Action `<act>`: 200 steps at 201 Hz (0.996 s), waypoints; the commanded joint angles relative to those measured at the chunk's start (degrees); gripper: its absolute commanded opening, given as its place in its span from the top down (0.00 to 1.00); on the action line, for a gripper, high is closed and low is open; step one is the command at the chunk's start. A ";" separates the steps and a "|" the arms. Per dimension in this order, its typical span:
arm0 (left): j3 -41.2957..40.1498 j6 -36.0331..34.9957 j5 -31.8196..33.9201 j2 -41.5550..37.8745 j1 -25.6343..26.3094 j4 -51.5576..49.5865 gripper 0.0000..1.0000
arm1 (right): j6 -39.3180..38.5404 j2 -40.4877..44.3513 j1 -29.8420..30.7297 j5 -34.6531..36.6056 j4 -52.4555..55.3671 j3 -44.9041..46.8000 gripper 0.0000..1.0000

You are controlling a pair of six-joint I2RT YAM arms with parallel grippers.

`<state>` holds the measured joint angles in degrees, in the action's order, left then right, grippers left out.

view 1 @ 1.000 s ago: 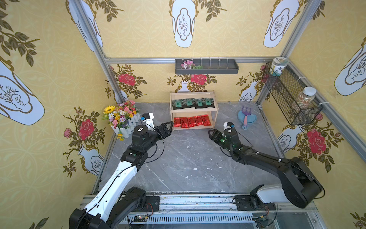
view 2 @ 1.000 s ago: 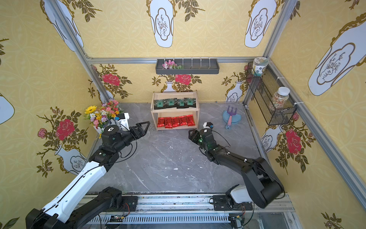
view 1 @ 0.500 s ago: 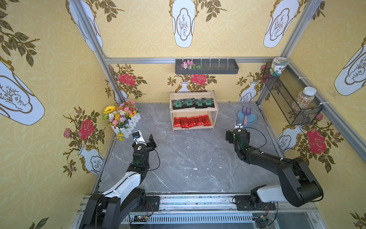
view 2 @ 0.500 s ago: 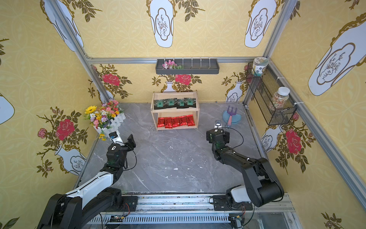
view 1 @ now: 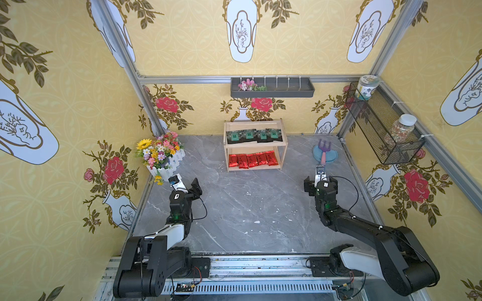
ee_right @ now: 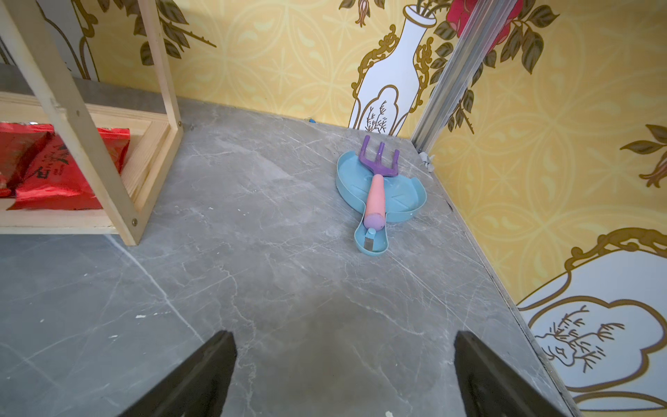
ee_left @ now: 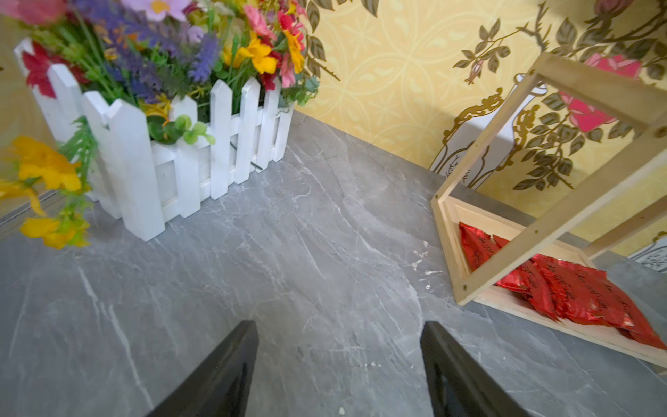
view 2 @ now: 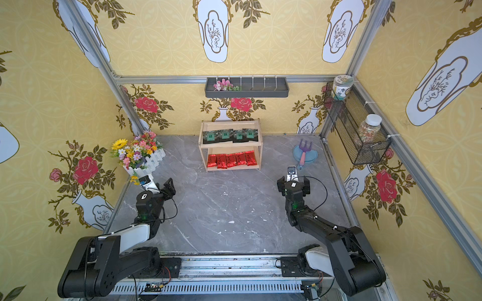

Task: Place the tea bags on the shelf by color
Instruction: Reset both arms

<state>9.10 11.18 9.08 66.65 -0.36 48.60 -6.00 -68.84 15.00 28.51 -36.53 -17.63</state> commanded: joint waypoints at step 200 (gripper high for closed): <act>-2.07 -7.77 -5.07 11.81 -5.37 16.02 0.00 | 12.97 19.71 -20.89 -29.36 13.66 1.51 0.02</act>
<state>6.83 3.27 5.02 78.17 -5.48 62.89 6.02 -47.03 -5.78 3.57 -25.32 -17.37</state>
